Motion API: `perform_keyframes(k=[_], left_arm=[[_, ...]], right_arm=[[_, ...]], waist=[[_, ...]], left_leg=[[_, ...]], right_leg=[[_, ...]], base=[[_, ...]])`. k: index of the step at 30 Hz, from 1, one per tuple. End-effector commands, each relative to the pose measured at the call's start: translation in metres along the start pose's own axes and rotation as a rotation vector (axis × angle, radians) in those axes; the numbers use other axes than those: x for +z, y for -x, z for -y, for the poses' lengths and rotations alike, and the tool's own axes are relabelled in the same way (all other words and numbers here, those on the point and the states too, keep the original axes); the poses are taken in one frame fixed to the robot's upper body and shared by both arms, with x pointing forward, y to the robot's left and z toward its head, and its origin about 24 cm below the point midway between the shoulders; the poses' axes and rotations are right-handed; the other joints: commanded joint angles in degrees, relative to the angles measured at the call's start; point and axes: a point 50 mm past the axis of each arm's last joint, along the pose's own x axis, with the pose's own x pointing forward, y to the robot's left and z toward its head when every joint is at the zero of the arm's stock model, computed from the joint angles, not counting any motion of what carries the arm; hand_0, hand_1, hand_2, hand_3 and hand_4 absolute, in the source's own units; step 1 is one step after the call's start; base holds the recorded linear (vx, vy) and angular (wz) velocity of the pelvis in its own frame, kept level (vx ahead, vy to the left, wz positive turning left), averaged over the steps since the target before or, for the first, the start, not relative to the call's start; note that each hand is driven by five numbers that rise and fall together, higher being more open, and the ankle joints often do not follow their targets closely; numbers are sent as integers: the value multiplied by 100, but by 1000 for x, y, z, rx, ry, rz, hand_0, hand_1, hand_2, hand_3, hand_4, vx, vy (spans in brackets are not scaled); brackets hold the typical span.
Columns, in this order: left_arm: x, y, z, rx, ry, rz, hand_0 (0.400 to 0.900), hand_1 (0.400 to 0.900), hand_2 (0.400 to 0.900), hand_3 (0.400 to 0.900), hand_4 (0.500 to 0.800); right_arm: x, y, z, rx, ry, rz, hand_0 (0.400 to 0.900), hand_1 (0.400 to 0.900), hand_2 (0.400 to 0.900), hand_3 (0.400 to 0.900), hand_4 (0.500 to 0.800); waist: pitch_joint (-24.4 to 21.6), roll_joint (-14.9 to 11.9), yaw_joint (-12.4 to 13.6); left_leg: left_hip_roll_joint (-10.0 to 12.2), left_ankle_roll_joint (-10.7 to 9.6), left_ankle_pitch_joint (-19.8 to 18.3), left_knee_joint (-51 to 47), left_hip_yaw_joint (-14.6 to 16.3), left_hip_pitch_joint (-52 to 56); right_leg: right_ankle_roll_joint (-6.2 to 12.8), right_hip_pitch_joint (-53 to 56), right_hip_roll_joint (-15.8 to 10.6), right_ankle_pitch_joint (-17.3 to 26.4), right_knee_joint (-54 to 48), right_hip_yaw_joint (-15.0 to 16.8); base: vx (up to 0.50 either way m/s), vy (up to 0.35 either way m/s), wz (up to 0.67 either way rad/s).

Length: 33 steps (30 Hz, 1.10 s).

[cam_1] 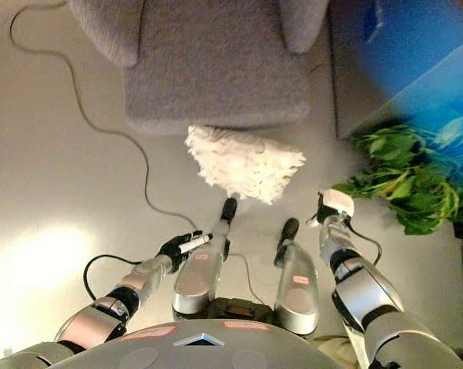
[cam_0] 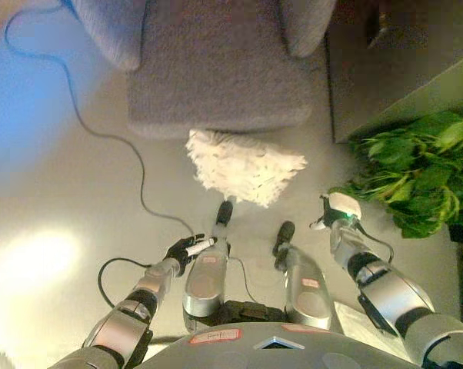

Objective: Pick up the pillow and put it on the sofa.

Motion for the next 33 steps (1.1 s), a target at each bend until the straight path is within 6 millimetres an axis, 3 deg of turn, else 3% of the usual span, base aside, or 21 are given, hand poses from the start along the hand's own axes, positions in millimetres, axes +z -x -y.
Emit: perform_keyframes(k=[1, 5, 8, 13, 16, 18, 21, 28, 33], left_arm=[[21, 3, -10, 3, 20, 116, 900, 900, 900, 900, 800], [32, 6, -16, -5, 28, 180, 900, 900, 900, 900, 800], [37, 3, -2, -56, 12, 210, 900, 900, 900, 900, 800], [48, 9, -9, -54, 22, 266, 900, 900, 900, 900, 800], [49, 14, -18, -44, 37, 289, 900, 900, 900, 900, 800], [45, 15, -18, -44, 43, 291, 900, 900, 900, 900, 800], [46, 12, -14, -50, 42, 293, 900, 900, 900, 900, 800], [50, 16, -21, -18, 60, 302, 900, 900, 900, 900, 800], [45, 22, -23, -11, 89, 322, 900, 900, 900, 900, 800]], right_arm=[[11, -4, 22, -126, -45, -20, 900, 900, 900, 900, 800], [11, -9, 40, -173, -75, -23, 900, 900, 900, 900, 800], [2, -15, 55, -229, -104, -81, 900, 900, 900, 900, 800], [12, -16, 80, -334, -164, -89, 900, 900, 900, 900, 800], [7, -18, 101, -410, -208, -112, 900, 900, 900, 900, 800], [-3, -18, 102, -446, -230, -133, 900, 900, 900, 900, 800], [-22, -22, 137, -518, -280, -172, 900, 900, 900, 900, 800], [-19, -18, 219, -600, -340, -89, 900, 900, 900, 900, 800], [-19, -10, 250, -657, -345, -63, 900, 900, 900, 900, 800]], waist=[[158, -143, 164], [334, -95, 238], [410, 147, 384], [508, 172, 403], [508, 176, 413], [508, 165, 423], [508, 225, 469], [508, 99, 452], [508, 127, 450]], left_leg=[[-418, 407, -722, 805, 139, -375], [-549, 443, -832, 1244, 186, -750], [-708, 497, -863, 1569, 236, -1033], [-734, 531, -883, 1718, 339, -1356], [-733, 573, -920, 1832, 398, -1546], [-755, 564, -1145, 2004, 438, -1583], [-795, 629, -1244, 2333, 538, -1788], [-679, 663, -1382, 2738, 644, -2087], [-650, 686, -1434, 2861, 698, -2248]], right_leg=[[48, 8, -99, -82, 1, 61], [12, -394, -148, -279, 594, 48], [-8, -699, -391, -386, 1084, -2], [10, -1031, -415, -397, 1262, 10], [22, -1229, -414, -410, 1393, 39], [54, -1266, -408, -656, 1598, 120], [25, -1444, -495, -693, 1891, 119], [-54, -1735, -383, -765, 2214, 221], [-107, -1938, -322, -849, 2381, 316]], base=[[-135, -6, 9], [-97, 7, 10], [-59, 79, 13], [-87, 11, 2], [-41, 24, -7], [41, 18, -6], [-11, 36, 1], [3, 7, -11], [-4, 49, -9]])
